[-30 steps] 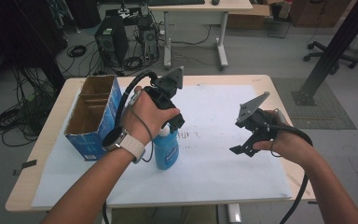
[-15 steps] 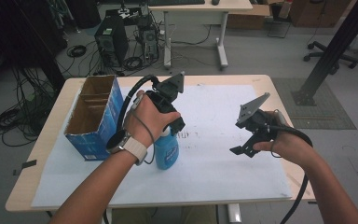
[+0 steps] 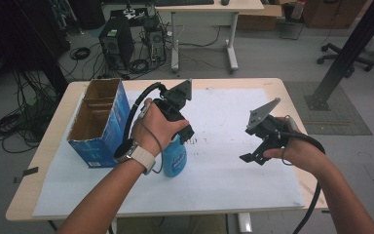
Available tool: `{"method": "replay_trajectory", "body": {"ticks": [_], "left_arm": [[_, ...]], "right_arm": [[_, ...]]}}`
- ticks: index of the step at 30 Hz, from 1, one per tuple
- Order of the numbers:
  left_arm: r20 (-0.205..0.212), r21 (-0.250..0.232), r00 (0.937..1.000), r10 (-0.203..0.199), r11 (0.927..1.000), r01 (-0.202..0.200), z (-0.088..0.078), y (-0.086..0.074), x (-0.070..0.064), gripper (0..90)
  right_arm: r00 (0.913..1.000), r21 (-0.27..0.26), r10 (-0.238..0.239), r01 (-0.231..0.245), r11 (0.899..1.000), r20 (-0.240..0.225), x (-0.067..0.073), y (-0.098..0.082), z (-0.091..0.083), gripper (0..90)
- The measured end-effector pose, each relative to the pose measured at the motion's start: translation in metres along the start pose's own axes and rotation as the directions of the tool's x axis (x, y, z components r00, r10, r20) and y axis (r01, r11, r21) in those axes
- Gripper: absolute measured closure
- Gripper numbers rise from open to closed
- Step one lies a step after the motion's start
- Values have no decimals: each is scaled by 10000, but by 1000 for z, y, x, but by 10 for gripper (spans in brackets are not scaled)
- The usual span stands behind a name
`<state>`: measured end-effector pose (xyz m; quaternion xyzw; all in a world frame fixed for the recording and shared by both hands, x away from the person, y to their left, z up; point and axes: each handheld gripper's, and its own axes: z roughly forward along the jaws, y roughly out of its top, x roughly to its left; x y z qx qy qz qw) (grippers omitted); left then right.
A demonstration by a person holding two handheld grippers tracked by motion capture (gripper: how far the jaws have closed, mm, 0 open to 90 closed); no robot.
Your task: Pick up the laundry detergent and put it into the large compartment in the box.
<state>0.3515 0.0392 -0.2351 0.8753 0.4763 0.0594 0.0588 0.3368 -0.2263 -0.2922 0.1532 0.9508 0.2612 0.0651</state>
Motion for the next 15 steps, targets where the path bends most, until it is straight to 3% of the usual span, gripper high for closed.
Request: {"method": "replay_trajectory", "body": {"ticks": [15], "left_arm": [[-11,105,10000,-72,9999,72,14,0,-1,81]], "right_arm": [[9999,1,37,-37,10000,-99,-1,-1,4,90]]}}
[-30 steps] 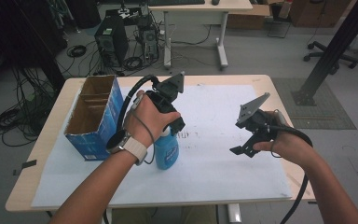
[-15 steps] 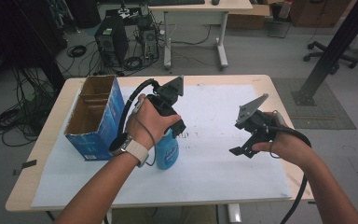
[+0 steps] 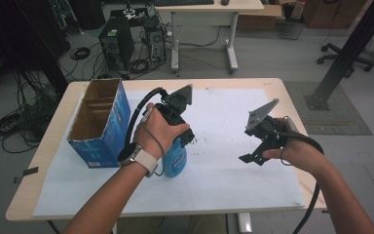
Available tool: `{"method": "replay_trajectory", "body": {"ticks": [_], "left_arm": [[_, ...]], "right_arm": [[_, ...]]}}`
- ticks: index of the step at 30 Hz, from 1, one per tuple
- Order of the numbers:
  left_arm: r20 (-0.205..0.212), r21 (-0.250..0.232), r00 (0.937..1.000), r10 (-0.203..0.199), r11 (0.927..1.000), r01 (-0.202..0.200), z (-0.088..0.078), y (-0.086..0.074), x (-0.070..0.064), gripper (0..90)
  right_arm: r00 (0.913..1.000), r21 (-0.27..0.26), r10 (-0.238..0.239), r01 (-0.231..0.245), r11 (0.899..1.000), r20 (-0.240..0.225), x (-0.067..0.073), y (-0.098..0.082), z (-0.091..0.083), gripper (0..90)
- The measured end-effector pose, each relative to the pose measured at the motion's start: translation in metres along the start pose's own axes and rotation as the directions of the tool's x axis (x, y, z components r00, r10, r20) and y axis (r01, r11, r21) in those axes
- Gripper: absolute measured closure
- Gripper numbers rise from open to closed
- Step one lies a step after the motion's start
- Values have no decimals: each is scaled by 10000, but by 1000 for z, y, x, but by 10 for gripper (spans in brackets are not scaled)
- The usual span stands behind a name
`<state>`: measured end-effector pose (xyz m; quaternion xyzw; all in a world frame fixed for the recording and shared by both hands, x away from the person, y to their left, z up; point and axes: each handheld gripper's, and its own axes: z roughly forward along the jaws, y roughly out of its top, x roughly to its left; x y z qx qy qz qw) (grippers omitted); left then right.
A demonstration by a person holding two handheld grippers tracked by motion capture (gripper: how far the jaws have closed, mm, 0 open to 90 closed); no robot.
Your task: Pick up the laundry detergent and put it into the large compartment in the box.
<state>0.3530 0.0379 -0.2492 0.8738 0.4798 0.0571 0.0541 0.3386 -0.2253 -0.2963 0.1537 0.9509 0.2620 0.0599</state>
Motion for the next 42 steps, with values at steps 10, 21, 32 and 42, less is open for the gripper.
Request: {"method": "replay_trajectory", "body": {"ticks": [10,21,32,42], "left_arm": [[65,94,10000,0,10000,0,11,0,-1,82],[137,218,9998,-107,9997,104,23,0,0,88],[168,232,9996,-213,9995,209,31,0,0,92],[320,356,9994,-113,9993,102,40,0,0,134]], "right_arm": [[10000,16,10,-10,10000,-41,0,0,2,90],[9999,61,2,-1,10000,-124,0,0,5,90],[9999,45,-22,23,10000,-165,-1,0,6,93],[9999,42,29,-28,10000,-161,-2,-3,7,93]]}}
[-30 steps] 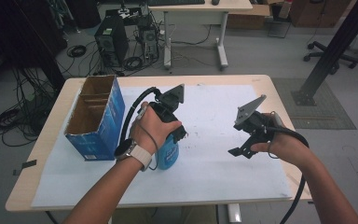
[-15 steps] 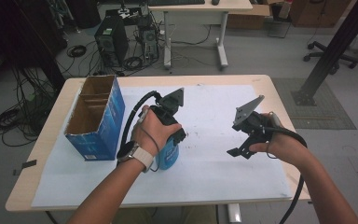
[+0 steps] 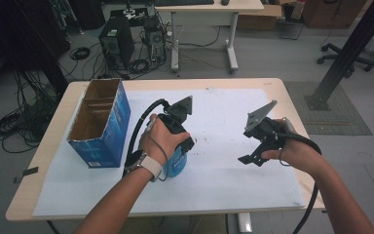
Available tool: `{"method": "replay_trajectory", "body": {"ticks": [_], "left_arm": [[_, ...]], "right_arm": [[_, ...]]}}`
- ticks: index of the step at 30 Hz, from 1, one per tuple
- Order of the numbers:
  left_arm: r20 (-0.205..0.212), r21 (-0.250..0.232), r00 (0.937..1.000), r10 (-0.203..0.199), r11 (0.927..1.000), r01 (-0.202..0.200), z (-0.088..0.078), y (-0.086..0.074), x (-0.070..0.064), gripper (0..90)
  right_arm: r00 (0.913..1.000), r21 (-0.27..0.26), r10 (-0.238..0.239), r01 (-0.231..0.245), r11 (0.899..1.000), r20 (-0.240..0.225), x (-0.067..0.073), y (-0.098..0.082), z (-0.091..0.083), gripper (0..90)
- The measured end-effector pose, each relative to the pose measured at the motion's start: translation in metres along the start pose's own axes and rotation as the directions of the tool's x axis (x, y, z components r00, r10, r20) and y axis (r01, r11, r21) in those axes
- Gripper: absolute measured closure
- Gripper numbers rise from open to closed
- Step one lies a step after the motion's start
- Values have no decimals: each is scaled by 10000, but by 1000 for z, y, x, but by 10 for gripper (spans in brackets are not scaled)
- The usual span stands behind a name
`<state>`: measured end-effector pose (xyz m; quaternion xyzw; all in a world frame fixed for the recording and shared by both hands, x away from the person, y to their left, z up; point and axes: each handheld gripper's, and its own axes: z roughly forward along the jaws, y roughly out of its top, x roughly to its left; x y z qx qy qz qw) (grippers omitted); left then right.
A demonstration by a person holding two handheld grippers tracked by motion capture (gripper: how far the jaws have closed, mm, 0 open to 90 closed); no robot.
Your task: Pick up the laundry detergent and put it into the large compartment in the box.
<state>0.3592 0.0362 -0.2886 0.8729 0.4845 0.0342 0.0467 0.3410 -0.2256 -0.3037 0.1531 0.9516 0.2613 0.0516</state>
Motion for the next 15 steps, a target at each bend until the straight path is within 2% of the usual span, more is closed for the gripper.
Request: {"method": "replay_trajectory", "body": {"ticks": [15], "left_arm": [[24,-33,10000,-37,10000,37,0,0,3,265]], "right_arm": [[10000,20,70,-70,10000,-39,-1,-2,2,93]]}}
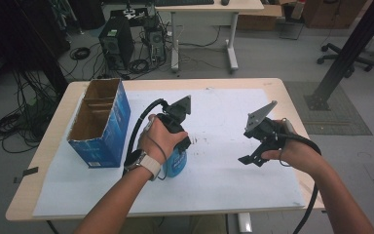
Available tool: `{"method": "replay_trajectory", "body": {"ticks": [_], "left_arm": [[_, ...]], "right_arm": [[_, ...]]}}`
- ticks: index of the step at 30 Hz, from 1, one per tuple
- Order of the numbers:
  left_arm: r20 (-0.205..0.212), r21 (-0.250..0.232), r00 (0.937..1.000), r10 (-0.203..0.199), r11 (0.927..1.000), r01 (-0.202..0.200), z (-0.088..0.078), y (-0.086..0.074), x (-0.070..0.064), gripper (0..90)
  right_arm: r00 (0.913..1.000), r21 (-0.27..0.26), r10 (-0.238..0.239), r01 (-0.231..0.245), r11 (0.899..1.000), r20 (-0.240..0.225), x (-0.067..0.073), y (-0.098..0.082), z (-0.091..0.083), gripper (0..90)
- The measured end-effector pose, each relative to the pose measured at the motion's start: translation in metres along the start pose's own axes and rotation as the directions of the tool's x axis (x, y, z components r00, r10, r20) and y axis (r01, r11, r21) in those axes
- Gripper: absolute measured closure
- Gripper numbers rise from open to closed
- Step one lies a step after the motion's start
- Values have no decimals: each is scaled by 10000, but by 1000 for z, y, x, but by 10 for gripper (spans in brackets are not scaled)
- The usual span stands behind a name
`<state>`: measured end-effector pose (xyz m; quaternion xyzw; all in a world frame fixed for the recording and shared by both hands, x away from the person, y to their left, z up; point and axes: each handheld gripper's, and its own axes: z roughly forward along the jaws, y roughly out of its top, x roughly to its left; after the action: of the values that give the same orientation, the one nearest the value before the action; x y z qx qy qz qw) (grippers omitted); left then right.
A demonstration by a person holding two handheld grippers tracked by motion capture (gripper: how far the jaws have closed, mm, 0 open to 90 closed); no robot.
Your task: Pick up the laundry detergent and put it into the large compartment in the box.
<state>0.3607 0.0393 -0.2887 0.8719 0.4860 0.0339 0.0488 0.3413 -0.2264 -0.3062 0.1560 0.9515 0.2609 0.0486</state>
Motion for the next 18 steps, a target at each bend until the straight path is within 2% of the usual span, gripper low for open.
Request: {"method": "replay_trajectory", "body": {"ticks": [10,18], "left_arm": [[84,-14,9999,72,10000,-72,0,0,-3,362],[103,68,9999,35,10000,-36,0,1,-3,365]], "right_arm": [[10000,0,22,-22,10000,-6,1,-1,0,93],[10000,-49,64,-63,10000,45,1,-3,-3,93]]}}
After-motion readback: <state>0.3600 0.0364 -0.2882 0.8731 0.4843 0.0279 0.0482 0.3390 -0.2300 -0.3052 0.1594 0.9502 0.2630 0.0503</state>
